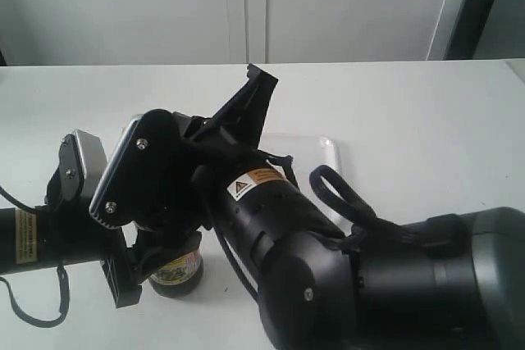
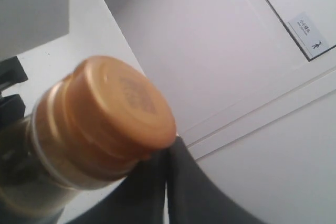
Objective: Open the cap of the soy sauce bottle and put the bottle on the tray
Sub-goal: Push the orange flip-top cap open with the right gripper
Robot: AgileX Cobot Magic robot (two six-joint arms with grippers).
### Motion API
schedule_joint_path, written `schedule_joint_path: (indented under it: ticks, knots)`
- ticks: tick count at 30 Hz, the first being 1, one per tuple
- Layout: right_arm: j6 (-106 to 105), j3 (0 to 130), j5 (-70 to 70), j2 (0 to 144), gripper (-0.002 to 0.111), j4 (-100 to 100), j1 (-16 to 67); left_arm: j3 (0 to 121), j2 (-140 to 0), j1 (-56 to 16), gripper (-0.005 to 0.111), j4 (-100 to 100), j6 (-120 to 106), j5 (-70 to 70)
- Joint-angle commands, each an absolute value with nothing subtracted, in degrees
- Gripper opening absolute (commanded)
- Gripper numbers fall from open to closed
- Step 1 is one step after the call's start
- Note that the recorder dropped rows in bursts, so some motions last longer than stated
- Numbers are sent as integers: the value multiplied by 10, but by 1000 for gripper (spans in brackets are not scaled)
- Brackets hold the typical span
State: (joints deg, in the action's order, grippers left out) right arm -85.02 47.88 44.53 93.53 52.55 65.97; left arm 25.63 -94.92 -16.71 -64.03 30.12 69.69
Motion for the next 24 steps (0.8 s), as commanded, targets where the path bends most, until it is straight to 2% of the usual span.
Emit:
schedule_joint_path:
  ticks: [1,24]
  knots:
    - [-852,487,432,935,0,530,663,254,-947,-168,0,-640,297,693]
    - [-883,508,434,935,0,557,682,254,-947,-168,0,-636,297,688]
